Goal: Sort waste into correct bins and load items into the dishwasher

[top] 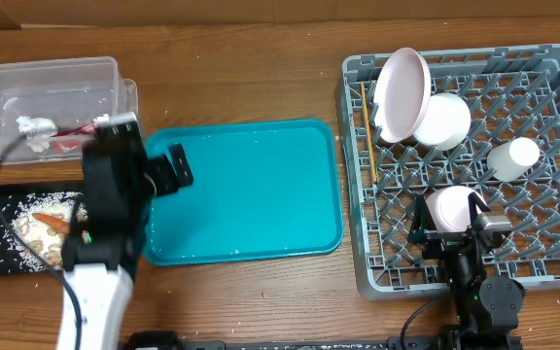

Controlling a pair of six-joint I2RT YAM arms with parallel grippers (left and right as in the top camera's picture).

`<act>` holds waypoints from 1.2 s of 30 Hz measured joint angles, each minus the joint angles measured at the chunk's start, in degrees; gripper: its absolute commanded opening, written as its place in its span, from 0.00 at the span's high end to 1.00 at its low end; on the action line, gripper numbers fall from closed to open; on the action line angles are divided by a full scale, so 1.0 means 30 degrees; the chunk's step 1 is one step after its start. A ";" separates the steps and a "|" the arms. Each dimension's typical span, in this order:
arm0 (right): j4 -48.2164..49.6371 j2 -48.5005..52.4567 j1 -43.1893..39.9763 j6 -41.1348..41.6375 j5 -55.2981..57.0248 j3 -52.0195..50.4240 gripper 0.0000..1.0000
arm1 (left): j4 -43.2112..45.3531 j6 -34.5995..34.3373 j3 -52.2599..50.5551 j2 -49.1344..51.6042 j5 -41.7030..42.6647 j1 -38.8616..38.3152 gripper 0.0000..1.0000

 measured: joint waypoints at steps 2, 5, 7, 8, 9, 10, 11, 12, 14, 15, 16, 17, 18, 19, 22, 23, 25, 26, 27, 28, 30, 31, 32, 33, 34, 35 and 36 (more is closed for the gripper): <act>0.0007 0.0000 0.0000 -0.0007 -0.0007 0.0000 0.00 | 0.2390 0.0277 -0.2499 -0.1515 0.0619 0.0000 0.00; 0.0000 0.0000 -0.0007 0.0000 -0.0007 0.0000 0.00 | 0.5304 0.0517 -0.5770 -0.3475 0.1158 0.0000 0.00; 0.0000 0.0000 -0.0007 -0.0007 -0.0007 0.0000 0.00 | 0.6812 0.0590 -0.7730 -0.4699 0.1341 0.0000 0.00; -0.0007 0.0000 0.0000 -0.0007 -0.0007 0.0000 0.00 | 0.7643 0.0605 -0.8772 -0.5370 0.1413 0.0000 0.00; -0.0007 0.0000 -0.0007 0.0000 0.0000 0.0000 0.00 | 0.8276 0.0605 -0.9624 -0.5931 0.1472 0.0000 0.00; 0.0000 0.0000 0.0000 -0.0007 -0.0015 0.0000 0.00 | 0.8918 0.0597 -1.0542 -0.6572 0.1486 0.0000 0.00; 0.0007 0.0000 0.0000 0.0000 0.0000 0.0000 0.00 | 0.9479 0.0605 -1.1285 -0.7089 0.1537 0.0000 0.00; 0.0007 0.0000 -0.0007 0.0000 0.0000 0.0000 0.00 | 0.9989 0.0605 -1.1905 -0.7548 0.1545 0.0000 0.00; 0.0000 0.0000 0.0000 0.0000 -0.0007 0.0000 0.00 | 1.0994 0.0605 -1.3092 -0.8495 0.1552 0.0000 0.00; 0.0007 0.0000 -0.0007 -0.0007 -0.0007 0.0000 0.00 | 1.1249 0.0597 -1.3486 -0.8903 0.1559 0.0000 0.00; -0.0007 0.0000 0.0000 0.0000 -0.0007 0.0000 0.00 | 1.1519 0.0597 -1.3857 -0.9296 0.1552 0.0000 0.00; 0.0000 0.0000 0.0000 0.0000 0.0000 0.0000 0.00 | 1.1701 0.0597 -1.4229 -0.9770 0.1552 0.0000 0.00; -0.0007 0.0000 -0.0007 0.0000 -0.0007 0.0000 0.00 | 1.1832 0.0597 -1.4528 -1.0178 0.1545 0.0000 0.00; 0.0000 0.0000 -0.0007 -0.0015 0.0000 0.0000 0.00 | 1.1876 0.0597 -1.4819 -1.0608 0.1545 0.0000 0.00; 0.0000 0.0000 -0.0007 0.0000 0.0000 0.0000 0.00 | 1.1198 0.0597 -1.5307 -1.1861 0.1501 0.0000 0.00; 0.0000 0.0000 -0.0007 -0.0015 -0.0007 0.0000 0.00 | 1.0921 0.0597 -1.5344 -1.2182 0.1457 0.0000 0.00; 0.0000 0.0000 0.0000 -0.0007 0.0000 0.0000 0.00 | 0.9785 0.0597 -1.5387 -1.3165 0.1311 0.0000 0.00; 0.0000 0.0000 -0.0007 0.0000 -0.0007 0.0000 0.00 | 0.9078 0.0605 -1.5409 -1.3668 0.1224 0.0000 0.00; 0.0000 0.0000 0.0000 0.0000 0.0000 0.0000 0.00 | 0.8510 0.0597 -1.5431 -1.4105 0.1137 0.0000 0.00; 0.0007 0.0000 0.0000 -0.0007 0.0000 0.0000 0.00 | 0.7672 0.0597 -1.5453 -1.4622 0.0991 0.0000 0.00; 0.0000 0.0000 0.0000 0.0000 -0.0007 0.0000 0.00 | 0.7169 0.0597 -1.5475 -1.5431 0.0801 0.0000 0.00; 0.0000 0.0000 -0.0007 -0.0007 -0.0007 0.0000 0.00 | 0.7147 0.0597 -1.5475 -1.5919 0.0736 0.0000 0.00; -0.0007 0.0000 0.0000 -0.0007 0.0000 0.0000 0.00 | 0.7147 0.0597 -1.5475 -1.6298 0.0656 0.0000 0.00; 0.0000 0.0000 0.0000 -0.0007 0.0000 0.0000 0.00 | 0.7155 0.0597 -1.5475 -1.6611 0.0634 0.0000 0.00; 0.0000 0.0000 0.0000 -0.0007 -0.0007 0.0000 0.00 | 0.7140 0.0597 -1.5475 -1.6961 0.0568 0.0000 0.00; 0.0007 0.0000 -0.0007 0.0000 -0.0007 0.0000 0.00 | 0.7133 0.0597 -1.5475 -1.7187 0.0517 0.0000 0.00; 0.0000 0.0000 -0.0007 -0.0007 0.0000 0.0000 0.00 | 0.7140 0.0597 -1.5475 -1.7391 0.0510 0.0000 0.00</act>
